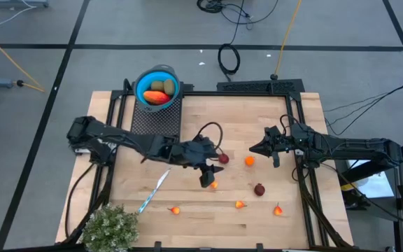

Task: Pick & Place Fruit
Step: Put the red pomegranate into the blue strainer bowl on the shelf

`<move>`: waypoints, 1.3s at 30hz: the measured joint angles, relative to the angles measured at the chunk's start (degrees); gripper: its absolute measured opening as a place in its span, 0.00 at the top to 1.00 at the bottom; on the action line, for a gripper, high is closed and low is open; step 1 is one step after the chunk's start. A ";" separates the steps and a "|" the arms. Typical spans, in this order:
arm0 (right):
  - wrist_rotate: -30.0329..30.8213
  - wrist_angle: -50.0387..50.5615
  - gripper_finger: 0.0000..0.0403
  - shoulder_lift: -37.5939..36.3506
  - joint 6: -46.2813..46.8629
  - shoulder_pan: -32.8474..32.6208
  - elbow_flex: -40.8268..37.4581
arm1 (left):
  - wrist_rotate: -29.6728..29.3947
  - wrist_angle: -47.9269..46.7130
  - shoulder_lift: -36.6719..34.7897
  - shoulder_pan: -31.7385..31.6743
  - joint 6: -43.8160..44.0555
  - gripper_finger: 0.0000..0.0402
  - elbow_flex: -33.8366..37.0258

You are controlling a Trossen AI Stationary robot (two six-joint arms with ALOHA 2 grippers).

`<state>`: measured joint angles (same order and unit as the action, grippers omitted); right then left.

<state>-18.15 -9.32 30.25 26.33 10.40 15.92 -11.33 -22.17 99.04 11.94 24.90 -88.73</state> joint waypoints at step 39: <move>0.02 0.81 1.00 0.86 0.00 0.02 0.03 | 8.62 2.20 20.69 -11.51 -32.72 0.39 0.04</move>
<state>-18.13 -8.51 31.11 26.32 10.41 15.96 -2.72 -19.97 119.73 0.43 -7.83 -88.68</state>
